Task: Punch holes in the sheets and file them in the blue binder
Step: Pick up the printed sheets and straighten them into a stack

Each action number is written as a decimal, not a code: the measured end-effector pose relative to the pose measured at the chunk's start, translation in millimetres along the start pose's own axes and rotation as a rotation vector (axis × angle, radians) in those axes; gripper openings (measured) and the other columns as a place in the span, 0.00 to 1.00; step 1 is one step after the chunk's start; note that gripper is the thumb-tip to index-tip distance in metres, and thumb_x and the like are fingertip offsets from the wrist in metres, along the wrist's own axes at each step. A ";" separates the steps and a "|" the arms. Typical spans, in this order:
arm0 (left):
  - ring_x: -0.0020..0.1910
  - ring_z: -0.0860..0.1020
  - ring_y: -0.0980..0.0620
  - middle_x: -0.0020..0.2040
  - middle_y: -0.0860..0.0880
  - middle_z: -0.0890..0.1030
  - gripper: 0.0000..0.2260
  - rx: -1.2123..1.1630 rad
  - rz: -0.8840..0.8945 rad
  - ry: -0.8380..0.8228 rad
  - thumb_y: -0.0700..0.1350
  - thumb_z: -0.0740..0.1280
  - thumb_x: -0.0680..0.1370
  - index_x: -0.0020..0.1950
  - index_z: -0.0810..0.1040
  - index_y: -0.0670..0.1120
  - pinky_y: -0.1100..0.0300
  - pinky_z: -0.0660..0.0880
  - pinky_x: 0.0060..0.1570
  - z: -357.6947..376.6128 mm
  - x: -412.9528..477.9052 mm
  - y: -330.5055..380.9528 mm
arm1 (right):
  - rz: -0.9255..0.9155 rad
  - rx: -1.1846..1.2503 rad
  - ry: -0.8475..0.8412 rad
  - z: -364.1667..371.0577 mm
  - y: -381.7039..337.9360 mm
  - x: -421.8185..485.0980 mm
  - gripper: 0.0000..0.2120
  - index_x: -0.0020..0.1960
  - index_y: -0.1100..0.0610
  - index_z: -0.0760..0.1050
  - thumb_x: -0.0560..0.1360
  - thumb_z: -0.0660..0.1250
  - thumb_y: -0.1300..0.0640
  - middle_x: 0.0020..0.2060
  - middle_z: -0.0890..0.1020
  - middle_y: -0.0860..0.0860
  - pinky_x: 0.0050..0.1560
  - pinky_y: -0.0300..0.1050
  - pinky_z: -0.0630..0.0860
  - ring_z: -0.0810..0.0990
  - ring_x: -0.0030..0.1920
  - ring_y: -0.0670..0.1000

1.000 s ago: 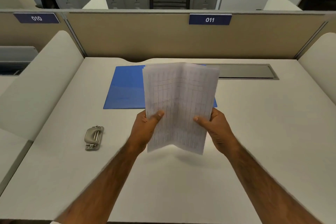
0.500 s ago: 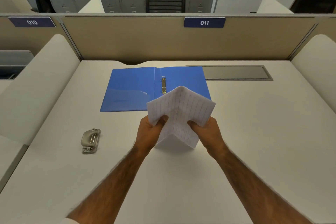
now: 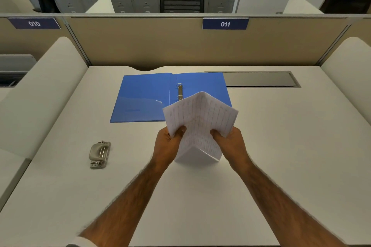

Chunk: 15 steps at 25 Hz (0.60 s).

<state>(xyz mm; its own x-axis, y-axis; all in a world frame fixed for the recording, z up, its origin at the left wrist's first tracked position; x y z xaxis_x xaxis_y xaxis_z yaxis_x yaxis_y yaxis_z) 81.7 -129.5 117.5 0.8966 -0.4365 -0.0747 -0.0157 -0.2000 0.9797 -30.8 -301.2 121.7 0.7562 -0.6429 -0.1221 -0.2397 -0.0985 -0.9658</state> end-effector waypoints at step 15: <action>0.44 0.82 0.53 0.45 0.54 0.81 0.09 0.047 0.072 0.046 0.49 0.67 0.79 0.57 0.78 0.47 0.64 0.81 0.42 -10.8 -0.3 -3.3 | -0.071 -0.025 0.043 -4.1 2.9 -1.7 0.04 0.50 0.49 0.77 0.78 0.66 0.58 0.45 0.83 0.48 0.45 0.45 0.82 0.82 0.47 0.50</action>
<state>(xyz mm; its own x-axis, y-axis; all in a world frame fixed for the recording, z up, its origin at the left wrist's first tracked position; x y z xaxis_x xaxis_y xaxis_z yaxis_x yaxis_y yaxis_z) 86.3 -119.2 116.3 0.9116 -0.4111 0.0055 -0.1009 -0.2107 0.9723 -35.2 -303.5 120.1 0.7448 -0.6659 -0.0431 -0.2018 -0.1632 -0.9657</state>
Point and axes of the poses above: each hand's wrist, its own x-axis towards the middle knuckle, its own z-axis out of the palm, y = z × x, the point moved 7 cm from there along x, towards the middle knuckle
